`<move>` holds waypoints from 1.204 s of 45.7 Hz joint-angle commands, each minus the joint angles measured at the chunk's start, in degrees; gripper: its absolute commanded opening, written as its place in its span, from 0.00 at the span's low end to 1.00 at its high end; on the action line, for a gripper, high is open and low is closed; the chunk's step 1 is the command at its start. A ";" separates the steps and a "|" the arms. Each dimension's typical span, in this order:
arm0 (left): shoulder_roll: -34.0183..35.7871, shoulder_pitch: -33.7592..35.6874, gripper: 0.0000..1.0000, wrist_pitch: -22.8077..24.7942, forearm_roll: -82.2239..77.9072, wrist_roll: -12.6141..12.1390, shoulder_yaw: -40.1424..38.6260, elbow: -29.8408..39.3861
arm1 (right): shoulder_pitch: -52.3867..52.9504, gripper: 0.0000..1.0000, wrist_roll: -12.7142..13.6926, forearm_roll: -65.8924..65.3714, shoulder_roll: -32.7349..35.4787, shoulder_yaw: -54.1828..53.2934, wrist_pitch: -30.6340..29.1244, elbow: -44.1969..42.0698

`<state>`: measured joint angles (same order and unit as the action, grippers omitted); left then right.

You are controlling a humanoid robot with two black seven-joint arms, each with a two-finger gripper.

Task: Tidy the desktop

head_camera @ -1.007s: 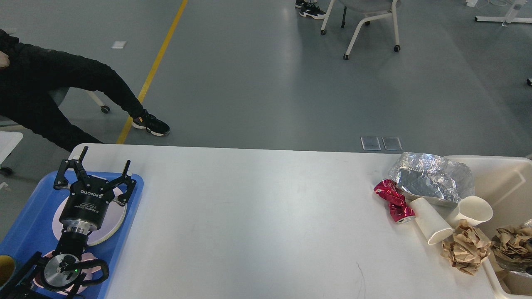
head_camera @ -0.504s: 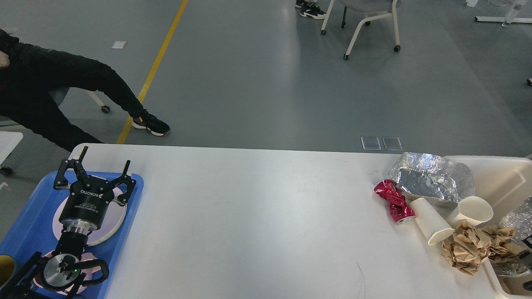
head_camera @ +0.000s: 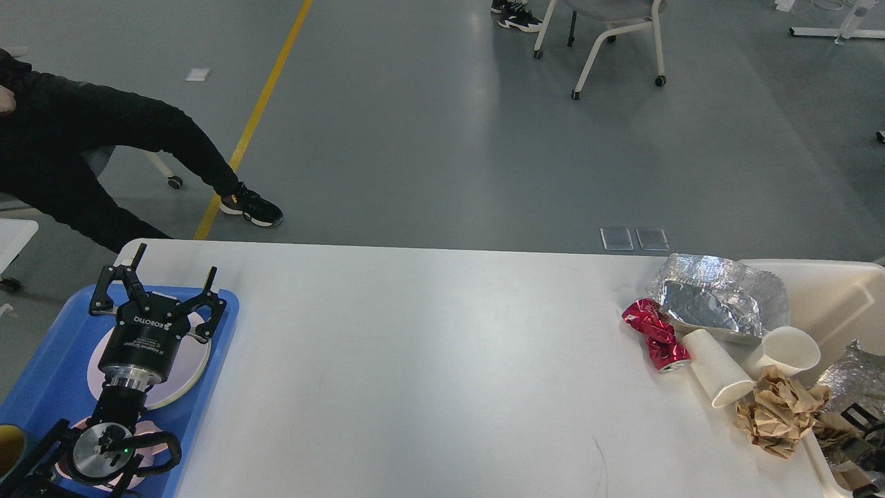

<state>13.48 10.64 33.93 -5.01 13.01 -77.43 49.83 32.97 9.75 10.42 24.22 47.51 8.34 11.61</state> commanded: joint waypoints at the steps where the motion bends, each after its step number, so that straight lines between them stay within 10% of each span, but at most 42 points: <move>1: -0.03 0.00 0.96 0.00 0.00 0.00 0.00 0.00 | 0.34 1.00 0.10 0.13 -0.32 -0.14 0.71 0.08; 29: 0.06 0.00 0.96 0.00 0.00 0.00 0.00 0.00 | 4.64 1.00 0.10 0.13 6.88 -0.22 -2.09 6.48; 42: -0.03 0.00 0.96 0.00 0.00 0.00 0.00 0.00 | 26.86 1.00 0.89 -3.64 18.84 3.63 -12.54 21.78; 55: -0.03 0.00 0.96 0.00 0.00 0.00 0.00 0.00 | 51.92 1.00 1.33 -8.48 16.65 18.40 -28.72 30.84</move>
<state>13.45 10.66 33.93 -5.01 13.01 -77.43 49.84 76.25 10.72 3.60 43.16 60.69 -15.20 38.81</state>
